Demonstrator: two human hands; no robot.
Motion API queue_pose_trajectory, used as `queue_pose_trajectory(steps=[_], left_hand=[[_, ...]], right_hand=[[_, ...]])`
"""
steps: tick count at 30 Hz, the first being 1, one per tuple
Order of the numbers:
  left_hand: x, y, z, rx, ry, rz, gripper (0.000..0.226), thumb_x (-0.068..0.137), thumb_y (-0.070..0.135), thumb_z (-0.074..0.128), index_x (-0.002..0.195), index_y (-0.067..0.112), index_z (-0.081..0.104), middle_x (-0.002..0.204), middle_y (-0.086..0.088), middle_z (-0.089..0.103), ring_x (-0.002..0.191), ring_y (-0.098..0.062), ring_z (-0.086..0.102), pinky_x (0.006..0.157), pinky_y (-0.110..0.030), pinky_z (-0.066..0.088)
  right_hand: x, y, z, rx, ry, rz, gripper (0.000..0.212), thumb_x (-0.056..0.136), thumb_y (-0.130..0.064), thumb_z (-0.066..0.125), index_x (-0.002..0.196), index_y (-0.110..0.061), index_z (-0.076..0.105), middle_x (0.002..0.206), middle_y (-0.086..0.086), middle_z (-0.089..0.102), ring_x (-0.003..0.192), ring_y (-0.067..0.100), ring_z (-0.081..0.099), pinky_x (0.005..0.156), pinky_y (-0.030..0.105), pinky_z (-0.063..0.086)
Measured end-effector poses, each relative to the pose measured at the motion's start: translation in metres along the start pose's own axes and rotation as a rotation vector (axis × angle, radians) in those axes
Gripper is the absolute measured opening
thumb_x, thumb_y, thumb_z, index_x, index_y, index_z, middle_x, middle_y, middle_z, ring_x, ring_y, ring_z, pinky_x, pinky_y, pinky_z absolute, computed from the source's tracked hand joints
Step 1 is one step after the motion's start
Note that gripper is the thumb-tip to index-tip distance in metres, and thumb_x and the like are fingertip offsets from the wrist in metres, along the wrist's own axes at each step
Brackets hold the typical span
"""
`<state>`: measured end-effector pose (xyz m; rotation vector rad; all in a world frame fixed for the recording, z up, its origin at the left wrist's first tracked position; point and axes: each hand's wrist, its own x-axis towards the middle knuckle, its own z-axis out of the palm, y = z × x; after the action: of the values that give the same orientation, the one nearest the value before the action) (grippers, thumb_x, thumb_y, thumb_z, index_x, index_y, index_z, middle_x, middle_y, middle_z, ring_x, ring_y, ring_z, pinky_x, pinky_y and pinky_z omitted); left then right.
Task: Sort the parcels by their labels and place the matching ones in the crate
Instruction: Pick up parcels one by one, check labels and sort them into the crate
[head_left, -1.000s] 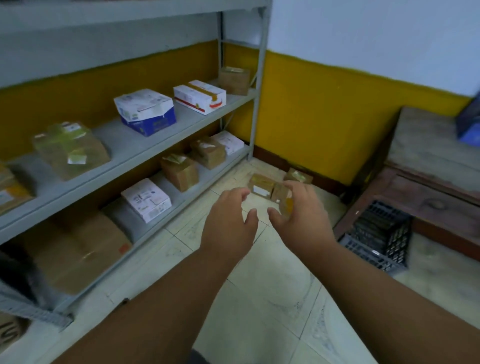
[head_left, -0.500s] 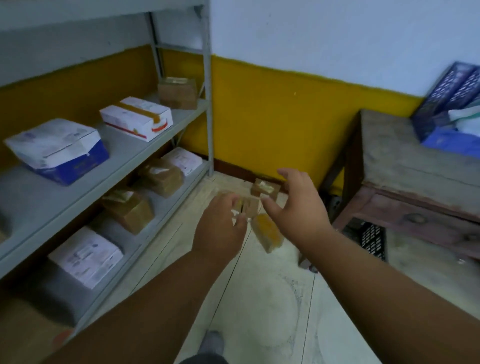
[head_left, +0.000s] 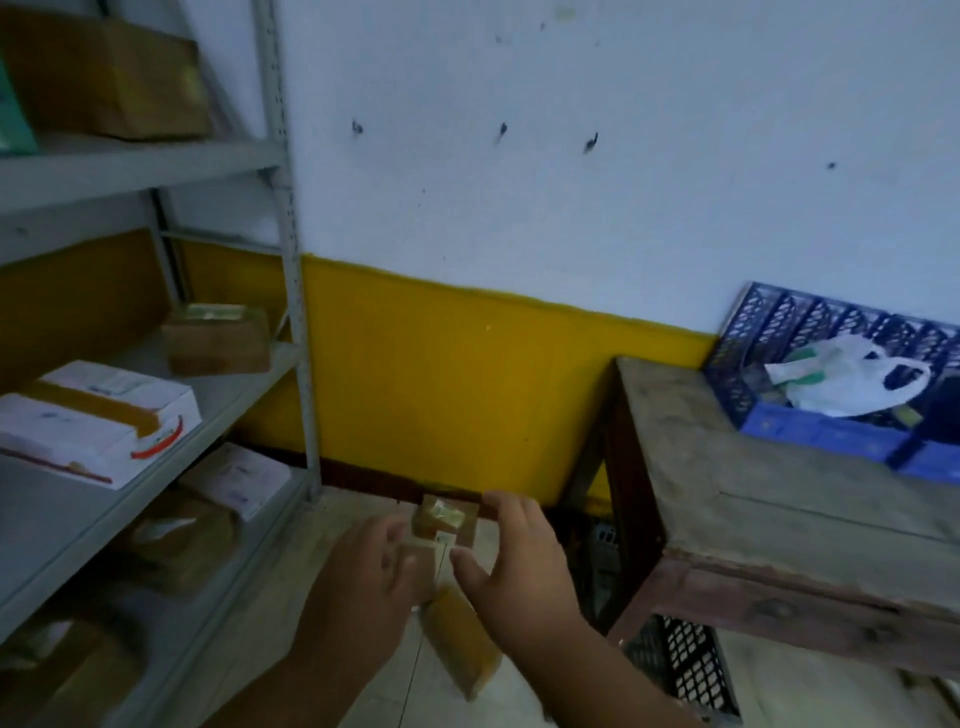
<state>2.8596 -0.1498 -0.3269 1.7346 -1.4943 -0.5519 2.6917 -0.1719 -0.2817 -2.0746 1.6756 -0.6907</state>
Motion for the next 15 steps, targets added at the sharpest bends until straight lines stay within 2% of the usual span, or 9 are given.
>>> queue_pose_trajectory(steps=[6,10,13,15], left_hand=[[0.095,0.012,0.016,0.011,0.073,0.009,0.038,0.096,0.023,0.056,0.134,0.026,0.052,0.119,0.011,0.056,0.101,-0.005,0.052,0.080,-0.022,0.042],[0.136,-0.001,0.040,0.033,0.082,-0.056,0.038,0.096,0.023,0.057,0.133,0.023,0.053,0.120,0.009,0.057,0.102,-0.007,0.054,0.081,-0.025,0.044],[0.169,-0.018,0.065,0.064,0.047,-0.072,0.038,0.095,0.023,0.056,0.133,0.021,0.053,0.121,0.004,0.058,0.105,-0.012,0.056,0.085,-0.033,0.050],[0.193,-0.035,0.082,0.086,0.028,-0.092,0.039,0.095,0.022,0.056,0.133,0.021,0.053,0.121,0.004,0.058,0.105,-0.013,0.056,0.084,-0.033,0.049]], right_hand=[[0.110,0.021,0.017,0.000,-0.039,-0.043,0.065,0.089,-0.047,0.066,0.145,-0.032,0.036,0.141,-0.008,0.043,0.125,0.014,0.048,0.102,0.036,0.046],[0.165,0.043,0.044,0.019,-0.135,-0.044,0.067,0.090,-0.043,0.067,0.147,-0.026,0.037,0.143,-0.001,0.045,0.129,0.018,0.045,0.104,0.039,0.045],[0.194,0.068,0.067,0.057,-0.180,-0.033,0.068,0.088,-0.038,0.071,0.146,-0.023,0.039,0.141,0.000,0.046,0.128,0.019,0.047,0.102,0.037,0.046],[0.211,0.087,0.085,0.099,-0.178,0.018,0.067,0.088,-0.033,0.072,0.145,-0.022,0.041,0.141,0.000,0.046,0.127,0.018,0.048,0.100,0.035,0.047]])
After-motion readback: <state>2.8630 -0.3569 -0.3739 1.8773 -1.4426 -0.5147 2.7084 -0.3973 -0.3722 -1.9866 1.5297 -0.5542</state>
